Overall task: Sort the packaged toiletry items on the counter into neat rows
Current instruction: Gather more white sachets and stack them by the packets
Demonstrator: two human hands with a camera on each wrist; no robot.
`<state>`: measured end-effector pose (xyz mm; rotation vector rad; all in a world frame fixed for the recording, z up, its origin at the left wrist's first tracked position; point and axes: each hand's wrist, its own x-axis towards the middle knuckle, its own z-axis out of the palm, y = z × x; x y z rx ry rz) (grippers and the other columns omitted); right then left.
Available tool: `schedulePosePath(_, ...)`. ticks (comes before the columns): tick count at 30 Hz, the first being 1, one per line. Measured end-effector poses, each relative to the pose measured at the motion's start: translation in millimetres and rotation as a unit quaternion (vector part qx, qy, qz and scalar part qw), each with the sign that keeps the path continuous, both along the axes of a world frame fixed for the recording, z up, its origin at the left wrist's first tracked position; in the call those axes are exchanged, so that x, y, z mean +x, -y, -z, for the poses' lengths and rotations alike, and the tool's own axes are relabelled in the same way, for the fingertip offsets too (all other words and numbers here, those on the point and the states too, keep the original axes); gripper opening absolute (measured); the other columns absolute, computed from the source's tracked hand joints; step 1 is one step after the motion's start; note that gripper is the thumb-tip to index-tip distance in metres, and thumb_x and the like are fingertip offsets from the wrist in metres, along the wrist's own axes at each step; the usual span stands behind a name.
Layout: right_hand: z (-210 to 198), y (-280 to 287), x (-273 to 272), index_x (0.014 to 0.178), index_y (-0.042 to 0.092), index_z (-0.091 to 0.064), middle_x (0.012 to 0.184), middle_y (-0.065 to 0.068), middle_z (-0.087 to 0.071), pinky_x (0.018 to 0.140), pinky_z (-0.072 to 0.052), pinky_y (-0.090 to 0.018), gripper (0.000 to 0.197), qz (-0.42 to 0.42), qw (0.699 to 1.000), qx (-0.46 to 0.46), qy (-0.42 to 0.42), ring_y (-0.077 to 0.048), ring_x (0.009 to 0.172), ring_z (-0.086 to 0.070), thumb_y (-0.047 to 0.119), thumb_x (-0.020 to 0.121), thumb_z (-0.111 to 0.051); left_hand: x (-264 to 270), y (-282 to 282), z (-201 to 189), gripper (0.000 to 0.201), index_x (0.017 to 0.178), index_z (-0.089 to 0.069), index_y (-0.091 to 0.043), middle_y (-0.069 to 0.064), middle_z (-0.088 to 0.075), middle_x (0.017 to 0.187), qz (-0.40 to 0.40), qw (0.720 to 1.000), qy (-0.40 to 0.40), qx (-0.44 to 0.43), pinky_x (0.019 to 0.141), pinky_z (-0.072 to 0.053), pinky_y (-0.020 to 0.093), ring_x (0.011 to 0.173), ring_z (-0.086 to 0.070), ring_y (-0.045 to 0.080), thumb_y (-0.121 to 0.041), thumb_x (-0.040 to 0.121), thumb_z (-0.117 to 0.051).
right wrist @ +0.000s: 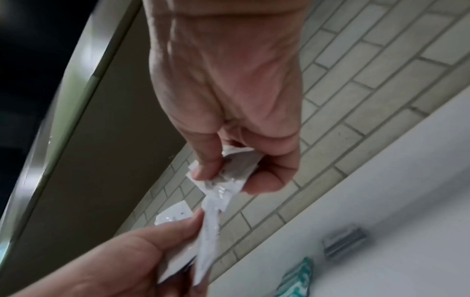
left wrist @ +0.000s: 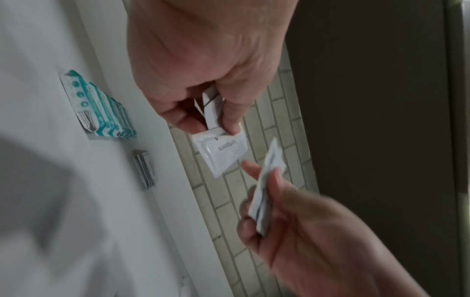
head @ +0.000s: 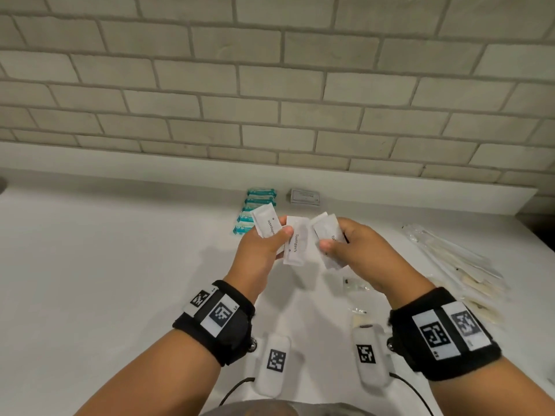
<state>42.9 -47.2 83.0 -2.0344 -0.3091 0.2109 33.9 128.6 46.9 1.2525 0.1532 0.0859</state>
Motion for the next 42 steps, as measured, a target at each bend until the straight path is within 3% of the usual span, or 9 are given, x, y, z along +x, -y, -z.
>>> schedulePosePath(6, 13, -20, 6, 0.106, 0.02, -0.067, 0.097, -0.005, -0.071, 0.067, -0.051, -0.032, 0.016, 0.092, 0.992, 0.08, -0.016, -0.024, 0.087, -0.066, 0.017, 0.091, -0.062, -3, 13, 4, 0.018, 0.103, -0.064, -0.025, 0.002, -0.069, 0.102, 0.028, 1.0, -0.009, -0.009, 0.073, -0.056, 0.029, 0.094, -0.067, 0.019, -0.011, 0.092, -0.061)
schedulePosePath(14, 12, -13, 5, 0.119, 0.022, -0.053, 0.102, -0.005, -0.066, 0.06, -0.06, -0.034, 0.024, 0.109, 0.987, 0.105, -0.057, -0.024, 0.083, -0.07, 0.017, 0.096, -0.056, -6, -2, 1, 0.022, 0.109, -0.056, -0.012, 0.012, -0.067, 0.104, 0.125, 0.986, -0.073, -0.085, 0.066, -0.06, 0.025, 0.086, -0.069, 0.024, 0.002, 0.095, -0.046)
schedulePosePath(21, -4, -5, 6, 0.093, 0.026, -0.059, 0.091, 0.008, -0.057, 0.073, -0.044, -0.029, 0.008, 0.06, 0.993, -0.014, 0.102, -0.012, 0.08, -0.056, 0.019, 0.091, -0.061, -7, -11, 1, 0.016, 0.106, -0.061, -0.018, 0.0, -0.068, 0.091, 0.091, 0.981, -0.059, 0.163, 0.056, -0.049, 0.019, 0.069, -0.065, 0.011, -0.015, 0.09, -0.064)
schedulePosePath(25, -15, -15, 6, 0.116, 0.02, -0.058, 0.13, 0.004, -0.05, 0.105, -0.035, -0.037, 0.028, -0.062, 0.941, -0.29, 0.164, -0.02, 0.126, -0.04, 0.029, 0.09, -0.062, -6, -11, -2, 0.011, 0.085, -0.062, -0.019, -0.002, -0.063, 0.074, 0.116, 0.962, -0.032, 0.245, 0.051, -0.046, 0.019, 0.055, -0.06, 0.004, -0.012, 0.083, -0.069)
schedulePosePath(30, -7, -17, -2, 0.108, 0.025, -0.043, 0.087, -0.002, -0.058, 0.058, -0.043, -0.03, 0.025, -0.052, 0.969, -0.237, 0.045, -0.023, 0.076, -0.058, 0.024, 0.091, -0.06, -5, -10, -7, 0.016, 0.109, -0.055, -0.018, 0.003, -0.062, 0.078, 0.105, 0.979, -0.035, 0.174, 0.049, -0.043, 0.024, 0.051, -0.053, 0.009, -0.028, 0.097, -0.051)
schedulePosePath(33, -7, -11, 0, 0.119, 0.025, -0.046, 0.105, 0.0, -0.058, 0.062, -0.047, -0.03, 0.031, 0.002, 0.979, -0.201, 0.045, -0.019, 0.082, -0.06, 0.026, 0.091, -0.061, -6, -17, -8, 0.021, 0.117, -0.045, -0.016, 0.009, -0.066, 0.078, 0.093, 0.989, -0.085, 0.081, 0.048, -0.033, 0.026, 0.048, -0.043, 0.015, -0.026, 0.1, -0.038)
schedulePosePath(36, -14, -8, 6, 0.108, 0.019, -0.049, 0.117, 0.001, -0.048, 0.066, -0.038, -0.028, 0.021, 0.014, 0.975, -0.201, 0.094, -0.018, 0.09, -0.053, 0.025, 0.092, -0.061, -5, -24, -8, 0.01, 0.104, -0.051, -0.016, 0.006, -0.066, 0.077, 0.13, 0.965, -0.071, 0.216, 0.045, -0.035, 0.024, 0.047, -0.046, 0.012, -0.018, 0.095, -0.045)
schedulePosePath(38, -22, -11, 4, 0.108, 0.021, -0.048, 0.118, 0.007, -0.041, 0.074, -0.037, -0.028, 0.019, -0.026, 0.967, -0.221, 0.123, -0.016, 0.095, -0.049, 0.024, 0.093, -0.059, -2, -25, -7, 0.005, 0.095, -0.058, -0.016, 0.001, -0.061, 0.064, 0.144, 0.935, -0.038, 0.321, 0.046, -0.039, 0.021, 0.044, -0.049, 0.007, -0.02, 0.091, -0.057)
schedulePosePath(42, -22, -25, -4, 0.102, 0.031, -0.043, 0.098, 0.004, -0.058, 0.075, -0.051, -0.04, 0.021, -0.094, 0.977, -0.182, 0.052, -0.021, 0.087, -0.06, 0.021, 0.092, -0.059, 1, -18, -17, 0.009, 0.095, -0.065, -0.015, -0.002, -0.057, 0.057, 0.106, 0.967, 0.023, 0.231, 0.046, -0.04, 0.02, 0.044, -0.049, 0.006, -0.022, 0.094, -0.058)
